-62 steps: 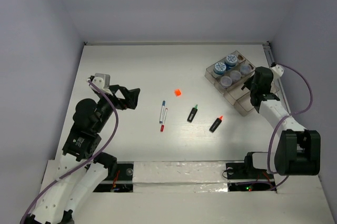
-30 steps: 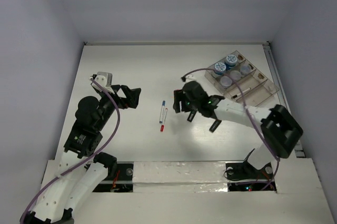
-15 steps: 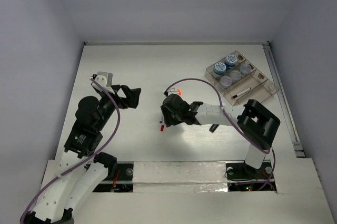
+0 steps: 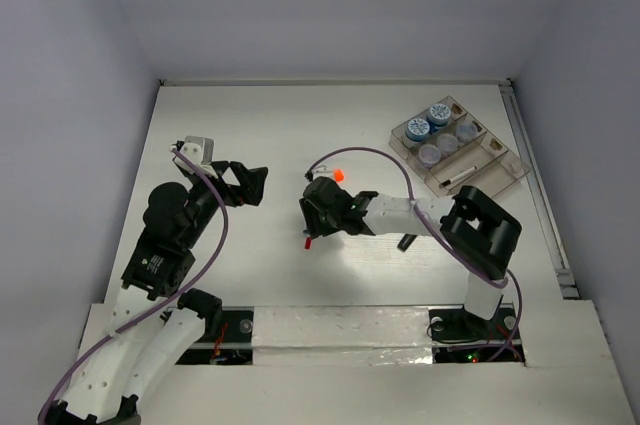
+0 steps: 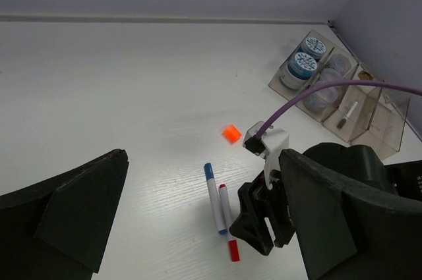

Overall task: Sort the stationery into containers
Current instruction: Move the pen to the center of the board.

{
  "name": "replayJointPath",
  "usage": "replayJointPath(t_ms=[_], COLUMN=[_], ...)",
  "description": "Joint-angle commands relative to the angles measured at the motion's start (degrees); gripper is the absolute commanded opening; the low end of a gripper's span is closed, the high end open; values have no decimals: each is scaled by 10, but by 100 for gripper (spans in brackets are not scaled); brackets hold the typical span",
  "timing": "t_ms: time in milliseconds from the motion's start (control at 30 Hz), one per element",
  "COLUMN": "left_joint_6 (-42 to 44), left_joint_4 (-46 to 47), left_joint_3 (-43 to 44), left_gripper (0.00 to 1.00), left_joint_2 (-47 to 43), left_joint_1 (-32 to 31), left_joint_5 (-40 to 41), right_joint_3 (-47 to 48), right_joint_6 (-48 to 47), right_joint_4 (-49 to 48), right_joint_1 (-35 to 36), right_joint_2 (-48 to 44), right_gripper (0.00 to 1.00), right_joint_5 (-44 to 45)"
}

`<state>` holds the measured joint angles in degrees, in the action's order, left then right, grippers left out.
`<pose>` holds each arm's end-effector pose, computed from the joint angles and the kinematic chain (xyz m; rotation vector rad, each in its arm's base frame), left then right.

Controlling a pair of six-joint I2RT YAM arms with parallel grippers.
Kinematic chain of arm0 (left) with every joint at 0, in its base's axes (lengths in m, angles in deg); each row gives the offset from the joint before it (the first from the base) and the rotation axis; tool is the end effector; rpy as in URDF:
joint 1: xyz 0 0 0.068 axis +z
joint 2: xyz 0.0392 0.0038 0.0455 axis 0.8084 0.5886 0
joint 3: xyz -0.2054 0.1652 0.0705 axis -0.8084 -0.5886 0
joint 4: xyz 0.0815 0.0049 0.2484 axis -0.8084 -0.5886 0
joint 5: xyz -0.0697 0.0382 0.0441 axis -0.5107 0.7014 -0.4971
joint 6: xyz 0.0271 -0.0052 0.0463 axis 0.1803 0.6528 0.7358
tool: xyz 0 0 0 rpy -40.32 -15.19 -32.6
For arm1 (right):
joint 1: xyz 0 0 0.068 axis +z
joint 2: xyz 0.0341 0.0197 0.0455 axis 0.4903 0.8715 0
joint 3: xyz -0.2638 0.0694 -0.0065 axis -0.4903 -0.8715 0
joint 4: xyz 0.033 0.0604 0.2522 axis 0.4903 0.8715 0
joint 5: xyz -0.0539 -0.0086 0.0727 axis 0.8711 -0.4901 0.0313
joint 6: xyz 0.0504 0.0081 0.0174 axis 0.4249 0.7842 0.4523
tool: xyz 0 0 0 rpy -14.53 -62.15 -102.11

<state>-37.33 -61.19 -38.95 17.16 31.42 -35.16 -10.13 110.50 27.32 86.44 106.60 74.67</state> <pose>0.1266 -0.0546 0.3627 0.1750 1.5411 -0.5330 0.2134 0.3163 0.1695 -0.4997 2.4513 0.4055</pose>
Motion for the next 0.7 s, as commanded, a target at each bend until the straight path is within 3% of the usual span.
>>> replayJointPath(t_ms=[0, 300, 500, 667], left_joint_6=[6, 6, 6, 6], left_joint_4=[20, 19, 19, 19], left_joint_3=[-1, -1, -1, -1], left_gripper=[99, 99, 99, 99], left_joint_2=[-4, -7, -6, -7], left_joint_1=[-3, -3, -3, -3], left_joint_5=[-6, 0, 0, -1], right_joint_3=[25, 34, 33, 44], right_joint_6=[4, 7, -2, -19], right_joint_4=[-19, 3, 43, 87], right_joint_1=[5, 5, 5, 5], right_joint_2=[1, 39, 30, 41], right_gripper=[56, 50, 33, 30], right_joint_5=[9, 33, 89, 116])
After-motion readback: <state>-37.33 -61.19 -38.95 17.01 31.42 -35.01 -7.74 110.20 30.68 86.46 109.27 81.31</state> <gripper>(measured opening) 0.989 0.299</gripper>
